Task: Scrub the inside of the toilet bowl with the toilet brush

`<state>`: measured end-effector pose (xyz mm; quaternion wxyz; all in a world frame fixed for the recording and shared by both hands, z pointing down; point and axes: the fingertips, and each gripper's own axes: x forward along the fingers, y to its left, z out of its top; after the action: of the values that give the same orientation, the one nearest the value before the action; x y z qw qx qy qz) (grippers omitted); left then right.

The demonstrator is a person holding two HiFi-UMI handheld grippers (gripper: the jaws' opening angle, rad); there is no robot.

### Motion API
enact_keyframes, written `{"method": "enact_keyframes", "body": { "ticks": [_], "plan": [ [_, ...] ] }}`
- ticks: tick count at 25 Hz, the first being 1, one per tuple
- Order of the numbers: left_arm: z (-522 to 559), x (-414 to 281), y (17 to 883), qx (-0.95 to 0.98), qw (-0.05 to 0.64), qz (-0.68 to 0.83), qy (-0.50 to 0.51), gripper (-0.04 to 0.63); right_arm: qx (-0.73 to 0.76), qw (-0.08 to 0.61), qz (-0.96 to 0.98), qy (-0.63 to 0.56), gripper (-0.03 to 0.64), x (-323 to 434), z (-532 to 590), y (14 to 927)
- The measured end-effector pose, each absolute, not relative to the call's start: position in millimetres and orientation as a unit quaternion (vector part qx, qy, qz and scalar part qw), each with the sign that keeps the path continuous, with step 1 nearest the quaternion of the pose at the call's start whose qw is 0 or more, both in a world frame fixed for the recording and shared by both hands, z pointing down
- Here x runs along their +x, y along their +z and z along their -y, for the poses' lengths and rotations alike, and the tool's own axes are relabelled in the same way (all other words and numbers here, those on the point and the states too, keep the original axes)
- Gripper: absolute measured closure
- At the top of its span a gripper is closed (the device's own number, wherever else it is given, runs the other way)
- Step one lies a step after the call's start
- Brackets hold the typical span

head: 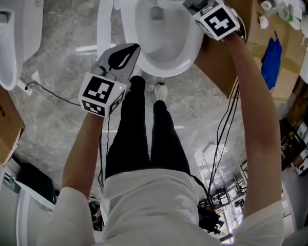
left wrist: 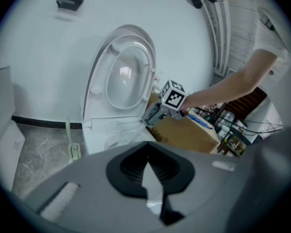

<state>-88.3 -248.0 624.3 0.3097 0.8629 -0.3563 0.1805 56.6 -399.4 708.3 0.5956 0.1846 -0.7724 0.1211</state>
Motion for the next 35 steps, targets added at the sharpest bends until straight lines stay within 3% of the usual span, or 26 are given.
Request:
{"method": "enact_keyframes", "body": {
  "ticks": [8,21,35],
  "plan": [
    [244.3,-89.3,626.7,0.859,0.31,0.365,0.179,0.604,0.193,0.562,0.792,0.139,0.465,32.6,389.2,709.1],
    [237.3,-85.7,628.1,0.86,0.31,0.361,0.184,0.604,0.281,0.532,0.764,0.235,0.464,80.7,370.5,735.3],
    [235.0,-88.7,629.3,0.86,0.309,0.358,0.191,0.604,0.285,0.497,0.771,0.278,0.463,45.6,347.4,754.6]
  ]
}}
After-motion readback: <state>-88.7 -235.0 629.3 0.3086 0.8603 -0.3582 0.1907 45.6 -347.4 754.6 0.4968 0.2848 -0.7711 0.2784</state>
